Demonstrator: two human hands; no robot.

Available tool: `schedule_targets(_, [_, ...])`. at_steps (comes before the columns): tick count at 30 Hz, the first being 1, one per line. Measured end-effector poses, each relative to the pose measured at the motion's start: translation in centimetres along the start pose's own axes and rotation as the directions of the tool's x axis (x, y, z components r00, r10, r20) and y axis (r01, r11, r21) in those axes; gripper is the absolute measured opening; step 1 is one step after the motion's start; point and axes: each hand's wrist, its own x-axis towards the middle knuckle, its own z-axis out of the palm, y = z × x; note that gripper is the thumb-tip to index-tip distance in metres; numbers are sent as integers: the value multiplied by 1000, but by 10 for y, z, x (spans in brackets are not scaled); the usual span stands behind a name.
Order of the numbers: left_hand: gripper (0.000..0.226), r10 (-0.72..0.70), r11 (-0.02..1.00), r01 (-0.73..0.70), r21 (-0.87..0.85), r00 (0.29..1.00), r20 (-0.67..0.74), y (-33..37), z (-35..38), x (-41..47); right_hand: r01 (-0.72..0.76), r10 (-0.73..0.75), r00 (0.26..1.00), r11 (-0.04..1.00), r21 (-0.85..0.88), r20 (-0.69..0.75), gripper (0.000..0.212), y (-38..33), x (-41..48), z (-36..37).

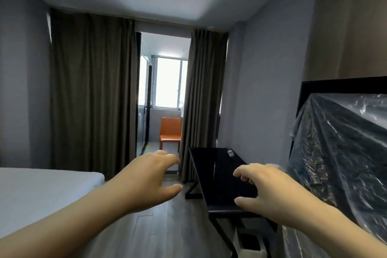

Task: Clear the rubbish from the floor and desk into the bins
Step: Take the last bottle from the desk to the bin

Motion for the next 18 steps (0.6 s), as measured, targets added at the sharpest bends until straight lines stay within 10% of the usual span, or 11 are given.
schedule_targets(18, [54, 0, 998, 6, -56, 994, 111, -160, 185, 308, -105, 101, 992, 993, 61, 76, 55, 177, 324, 155])
